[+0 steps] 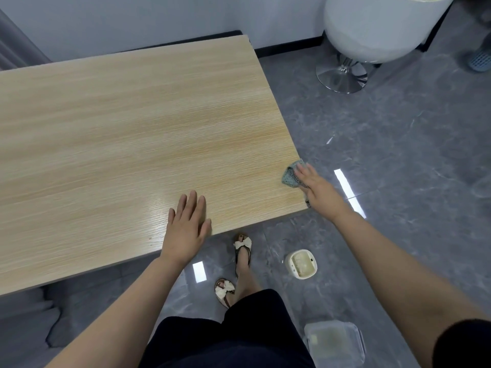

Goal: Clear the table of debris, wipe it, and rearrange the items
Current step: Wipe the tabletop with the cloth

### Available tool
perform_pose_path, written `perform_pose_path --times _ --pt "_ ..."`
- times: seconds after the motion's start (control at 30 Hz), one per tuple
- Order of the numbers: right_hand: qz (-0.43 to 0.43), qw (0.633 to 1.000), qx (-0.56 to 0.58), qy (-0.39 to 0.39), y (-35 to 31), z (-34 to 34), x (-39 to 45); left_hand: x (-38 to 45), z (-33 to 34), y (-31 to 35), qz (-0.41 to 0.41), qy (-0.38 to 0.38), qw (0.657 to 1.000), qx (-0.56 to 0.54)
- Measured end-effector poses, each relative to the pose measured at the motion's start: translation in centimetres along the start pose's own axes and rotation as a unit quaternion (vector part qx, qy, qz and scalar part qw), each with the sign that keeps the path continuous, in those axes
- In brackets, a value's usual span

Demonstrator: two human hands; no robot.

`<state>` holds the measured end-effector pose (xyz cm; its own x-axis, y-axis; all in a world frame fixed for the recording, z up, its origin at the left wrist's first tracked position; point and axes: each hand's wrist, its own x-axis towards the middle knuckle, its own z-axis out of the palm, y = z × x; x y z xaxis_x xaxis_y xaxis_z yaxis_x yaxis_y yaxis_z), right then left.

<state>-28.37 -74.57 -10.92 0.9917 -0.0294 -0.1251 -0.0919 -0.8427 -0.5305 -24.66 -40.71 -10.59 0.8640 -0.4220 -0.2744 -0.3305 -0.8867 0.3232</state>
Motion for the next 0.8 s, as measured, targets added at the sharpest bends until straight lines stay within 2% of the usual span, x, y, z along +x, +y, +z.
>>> perform_pose_path --times 0.1,0.17,0.27,0.33,0.47,0.63,0.73,0.8 --pt "0.055 0.996 0.035 0.055 -0.8 1.6 -0.6 0.0 0.2 -0.2 0.003 0.002 1.0 -0.011" --pt "0.044 0.996 0.005 0.078 -1.0 3.0 -2.4 0.0 0.1 -0.4 0.009 -0.002 1.0 -0.011" --pt "-0.01 0.998 -0.027 0.055 -0.9 3.6 -5.0 -0.2 0.0 -0.9 0.026 -0.005 1.0 -0.008" --pt "-0.016 0.999 -0.029 0.03 -0.6 2.7 -4.4 -0.2 0.1 -1.0 0.028 -0.004 1.0 -0.007" --pt "0.046 0.998 -0.044 0.007 -1.2 1.0 0.7 -0.2 0.2 -0.7 0.02 -0.007 1.0 0.006" --pt "0.111 0.989 -0.083 0.057 -3.2 2.9 2.8 -0.2 0.0 -0.8 0.025 -0.01 1.0 0.0" --pt "0.053 0.991 -0.102 0.068 -6.1 5.6 0.2 -0.2 -0.2 -1.4 0.034 -0.005 0.999 -0.016" --pt "-0.059 0.995 -0.074 0.008 -8.9 7.5 -1.4 -0.1 -0.4 -1.9 0.044 -0.001 0.999 -0.019"
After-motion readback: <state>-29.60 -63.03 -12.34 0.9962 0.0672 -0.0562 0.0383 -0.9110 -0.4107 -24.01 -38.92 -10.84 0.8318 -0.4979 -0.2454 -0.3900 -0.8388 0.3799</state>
